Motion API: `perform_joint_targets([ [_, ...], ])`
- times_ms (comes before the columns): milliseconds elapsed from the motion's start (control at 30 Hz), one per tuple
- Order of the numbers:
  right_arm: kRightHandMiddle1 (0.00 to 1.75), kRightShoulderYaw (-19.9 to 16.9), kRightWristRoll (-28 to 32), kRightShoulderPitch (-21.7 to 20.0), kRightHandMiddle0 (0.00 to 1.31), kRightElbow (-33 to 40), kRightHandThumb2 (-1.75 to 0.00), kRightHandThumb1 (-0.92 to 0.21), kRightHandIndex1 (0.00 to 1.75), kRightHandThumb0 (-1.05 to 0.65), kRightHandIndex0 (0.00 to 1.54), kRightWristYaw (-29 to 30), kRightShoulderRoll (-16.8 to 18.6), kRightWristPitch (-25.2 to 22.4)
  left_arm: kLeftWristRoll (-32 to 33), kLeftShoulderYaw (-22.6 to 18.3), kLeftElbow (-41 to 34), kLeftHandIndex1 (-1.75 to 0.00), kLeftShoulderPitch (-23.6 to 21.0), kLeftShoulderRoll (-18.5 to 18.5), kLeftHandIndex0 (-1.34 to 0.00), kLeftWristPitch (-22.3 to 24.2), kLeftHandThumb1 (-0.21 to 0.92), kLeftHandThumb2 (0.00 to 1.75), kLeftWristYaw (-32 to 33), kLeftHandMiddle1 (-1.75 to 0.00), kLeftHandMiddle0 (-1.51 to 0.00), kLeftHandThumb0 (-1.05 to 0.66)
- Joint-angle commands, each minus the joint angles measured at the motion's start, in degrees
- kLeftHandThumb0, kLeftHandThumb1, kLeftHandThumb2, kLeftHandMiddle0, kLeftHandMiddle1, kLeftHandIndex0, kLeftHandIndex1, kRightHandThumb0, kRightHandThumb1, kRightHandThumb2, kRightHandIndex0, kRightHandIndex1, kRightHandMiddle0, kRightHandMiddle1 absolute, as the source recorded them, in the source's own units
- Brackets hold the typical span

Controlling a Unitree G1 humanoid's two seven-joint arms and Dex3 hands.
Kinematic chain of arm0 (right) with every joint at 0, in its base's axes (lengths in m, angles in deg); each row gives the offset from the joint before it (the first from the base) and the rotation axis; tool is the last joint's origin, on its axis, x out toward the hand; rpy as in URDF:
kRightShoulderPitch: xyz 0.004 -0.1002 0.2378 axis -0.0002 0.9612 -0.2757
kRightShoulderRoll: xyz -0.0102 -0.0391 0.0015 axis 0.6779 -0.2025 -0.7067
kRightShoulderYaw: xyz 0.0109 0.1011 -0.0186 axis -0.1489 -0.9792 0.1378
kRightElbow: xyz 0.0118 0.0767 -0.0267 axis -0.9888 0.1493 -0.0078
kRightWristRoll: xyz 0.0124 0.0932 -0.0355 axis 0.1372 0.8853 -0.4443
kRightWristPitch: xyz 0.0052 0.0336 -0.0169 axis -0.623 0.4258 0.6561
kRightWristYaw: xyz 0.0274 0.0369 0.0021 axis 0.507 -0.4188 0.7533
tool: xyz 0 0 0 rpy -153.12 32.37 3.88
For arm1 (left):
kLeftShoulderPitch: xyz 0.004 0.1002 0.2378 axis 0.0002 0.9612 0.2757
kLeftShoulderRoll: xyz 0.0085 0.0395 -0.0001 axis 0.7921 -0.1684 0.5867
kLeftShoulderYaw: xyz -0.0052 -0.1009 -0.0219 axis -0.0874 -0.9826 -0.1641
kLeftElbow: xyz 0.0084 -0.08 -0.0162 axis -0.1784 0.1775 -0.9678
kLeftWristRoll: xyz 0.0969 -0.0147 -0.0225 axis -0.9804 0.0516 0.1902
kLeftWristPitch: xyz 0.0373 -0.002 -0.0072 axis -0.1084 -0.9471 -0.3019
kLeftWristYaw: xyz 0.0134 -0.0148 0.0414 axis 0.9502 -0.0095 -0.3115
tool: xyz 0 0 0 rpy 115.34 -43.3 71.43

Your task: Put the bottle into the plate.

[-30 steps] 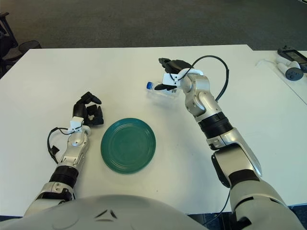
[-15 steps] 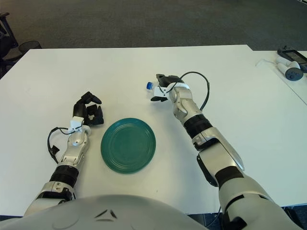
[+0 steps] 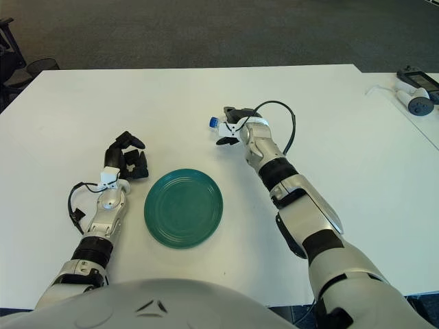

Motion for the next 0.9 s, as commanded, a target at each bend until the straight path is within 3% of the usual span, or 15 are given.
perform_joint_targets([
  [0, 0.00, 0.20, 0.07, -0.95, 0.00, -0.37, -0.20, -0.92, 0.00, -1.05, 0.00, 0.03, -0.36, 0.57, -0.16, 0.02, 1.78, -1.75, 1.99, 0.01, -0.80, 2.19, 0.09, 1.60, -0.60, -1.75, -1.31, -0.57],
  [433, 0.00, 0.68, 0.41, -1.29, 0.00, -5.03, -0.20, -0.92, 0.00, -1.05, 0.00, 0.85, 0.46, 2.21, -0.20, 0.25, 1.68, -1.75, 2.07, -0.28, -0.81, 1.87, 0.08, 1.61, -0.60, -1.75, -1.31, -0.58],
  [867, 0.00, 3.76, -0.19, -1.59, 0.00, -11.93, -0.20, -0.92, 0.00, -1.05, 0.00, 0.54, 0.98, 4.01, -1.54, 0.58, 2.33, -1.75, 2.05, 0.21, -0.81, 1.50, 0.07, 1.62, 0.40, -1.75, -1.31, -0.58],
])
